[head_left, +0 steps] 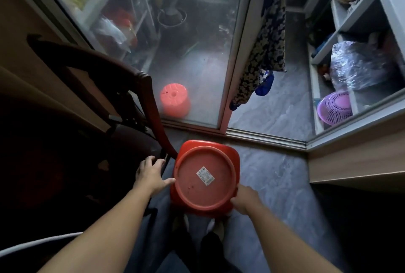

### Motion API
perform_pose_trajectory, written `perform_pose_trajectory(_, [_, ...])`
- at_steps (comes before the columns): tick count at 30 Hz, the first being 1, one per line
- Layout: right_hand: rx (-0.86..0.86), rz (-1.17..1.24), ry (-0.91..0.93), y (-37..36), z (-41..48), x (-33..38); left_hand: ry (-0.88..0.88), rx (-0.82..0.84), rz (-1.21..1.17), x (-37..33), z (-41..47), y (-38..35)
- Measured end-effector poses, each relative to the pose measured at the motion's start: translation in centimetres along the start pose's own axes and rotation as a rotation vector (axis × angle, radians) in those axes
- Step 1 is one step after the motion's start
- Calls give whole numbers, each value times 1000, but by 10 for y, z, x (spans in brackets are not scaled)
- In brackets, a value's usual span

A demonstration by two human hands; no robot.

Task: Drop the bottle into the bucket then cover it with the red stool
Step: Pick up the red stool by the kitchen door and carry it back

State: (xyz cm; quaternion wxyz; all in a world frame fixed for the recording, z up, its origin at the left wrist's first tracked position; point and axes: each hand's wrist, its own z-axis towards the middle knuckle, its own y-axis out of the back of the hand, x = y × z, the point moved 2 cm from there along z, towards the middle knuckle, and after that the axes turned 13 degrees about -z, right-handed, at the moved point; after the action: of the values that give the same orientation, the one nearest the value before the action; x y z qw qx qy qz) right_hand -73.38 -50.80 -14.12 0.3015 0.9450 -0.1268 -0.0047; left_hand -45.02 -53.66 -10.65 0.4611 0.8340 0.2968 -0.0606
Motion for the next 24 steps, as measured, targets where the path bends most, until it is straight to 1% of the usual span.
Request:
perform_pose_trajectory(8, [26, 109, -90, -32, 29, 22, 43, 18, -80, 30, 34, -16])
perform_pose_trajectory(13, [7, 258, -223, -59, 59, 37, 45, 33, -103, 49, 62, -30])
perform_pose_trajectory(17, [-49, 399, -363, -74, 73, 47, 41, 76, -161, 58, 82, -47])
perform_pose_trajectory(24, [-79, 525, -532, -96, 96, 44, 36, 172, -217, 53, 106, -79])
